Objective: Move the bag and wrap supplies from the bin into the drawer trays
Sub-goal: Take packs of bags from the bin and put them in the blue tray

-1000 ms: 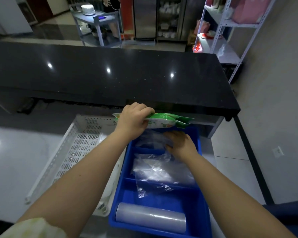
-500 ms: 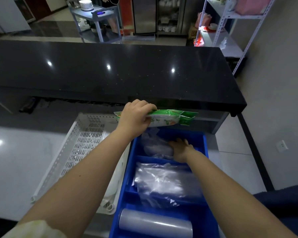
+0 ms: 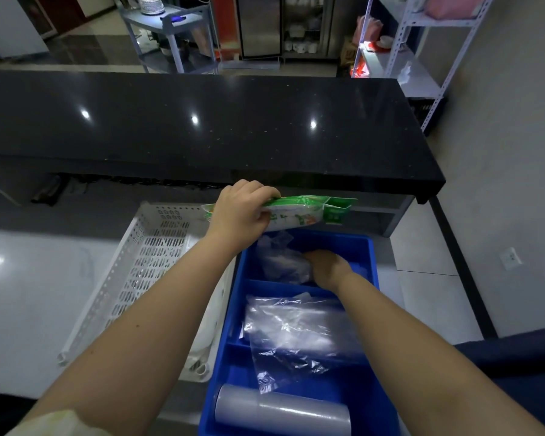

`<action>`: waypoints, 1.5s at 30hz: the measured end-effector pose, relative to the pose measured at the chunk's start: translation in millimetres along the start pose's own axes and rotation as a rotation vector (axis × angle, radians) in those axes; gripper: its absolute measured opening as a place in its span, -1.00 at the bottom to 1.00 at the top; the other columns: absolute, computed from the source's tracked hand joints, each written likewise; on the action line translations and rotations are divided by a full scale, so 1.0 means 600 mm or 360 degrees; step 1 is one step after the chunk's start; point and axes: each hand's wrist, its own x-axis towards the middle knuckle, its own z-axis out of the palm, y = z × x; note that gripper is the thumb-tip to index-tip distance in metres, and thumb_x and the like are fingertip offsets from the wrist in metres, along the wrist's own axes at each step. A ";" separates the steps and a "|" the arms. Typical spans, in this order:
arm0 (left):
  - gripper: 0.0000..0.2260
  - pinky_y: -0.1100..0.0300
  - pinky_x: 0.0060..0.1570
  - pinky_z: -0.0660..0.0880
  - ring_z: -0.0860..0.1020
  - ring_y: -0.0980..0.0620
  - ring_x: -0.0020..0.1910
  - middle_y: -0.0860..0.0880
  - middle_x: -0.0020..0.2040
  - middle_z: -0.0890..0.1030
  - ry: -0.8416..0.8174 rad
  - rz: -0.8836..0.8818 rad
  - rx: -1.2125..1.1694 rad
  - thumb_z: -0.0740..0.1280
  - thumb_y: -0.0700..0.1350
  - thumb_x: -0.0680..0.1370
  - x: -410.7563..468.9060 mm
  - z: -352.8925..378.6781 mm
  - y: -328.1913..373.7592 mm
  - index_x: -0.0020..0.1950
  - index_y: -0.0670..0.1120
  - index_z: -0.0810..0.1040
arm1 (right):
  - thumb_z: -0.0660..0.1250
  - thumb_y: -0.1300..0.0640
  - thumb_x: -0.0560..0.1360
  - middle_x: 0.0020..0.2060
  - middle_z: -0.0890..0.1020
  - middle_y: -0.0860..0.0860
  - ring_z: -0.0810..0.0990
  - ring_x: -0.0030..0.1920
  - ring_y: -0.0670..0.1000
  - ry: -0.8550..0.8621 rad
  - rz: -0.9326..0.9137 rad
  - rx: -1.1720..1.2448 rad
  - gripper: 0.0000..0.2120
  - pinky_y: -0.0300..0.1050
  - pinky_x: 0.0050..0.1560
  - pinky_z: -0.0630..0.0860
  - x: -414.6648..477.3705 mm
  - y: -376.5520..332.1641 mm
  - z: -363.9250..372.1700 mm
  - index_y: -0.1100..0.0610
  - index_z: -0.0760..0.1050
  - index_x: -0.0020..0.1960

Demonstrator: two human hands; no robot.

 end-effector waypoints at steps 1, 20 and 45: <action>-0.73 0.00 -0.16 0.44 0.52 -0.11 -0.08 -0.06 -0.04 0.62 0.0001 0.0001 -0.0009 0.41 -0.21 0.41 0.000 -0.004 0.000 0.10 -0.08 0.59 | 0.22 0.18 0.54 0.20 0.58 0.06 0.57 0.16 0.15 0.0065 -0.0003 -0.0049 -0.66 0.05 0.14 0.52 -0.005 0.000 -0.003 -0.02 0.43 0.29; -0.66 0.19 -0.22 0.61 0.58 0.16 -0.14 0.13 -0.12 0.58 -0.0810 -0.0244 -0.0799 0.50 -0.19 0.35 0.063 0.049 0.077 -0.02 0.17 0.54 | 0.41 0.17 0.33 0.06 0.54 0.08 0.49 0.09 0.18 0.0636 -0.0016 -0.0183 -0.62 0.03 0.04 0.47 -0.197 0.013 -0.003 0.03 0.52 0.14; -0.62 -0.06 0.15 0.37 0.44 -0.06 0.21 -0.01 0.21 0.53 -0.0335 0.0040 -0.0177 0.36 -0.03 0.50 0.016 0.102 0.006 0.31 0.05 0.45 | 0.28 0.36 0.31 -0.06 0.52 0.08 0.48 0.00 0.18 0.0755 0.0008 -0.0188 -0.62 -0.07 -0.21 0.23 -0.141 0.009 -0.031 0.07 0.53 0.07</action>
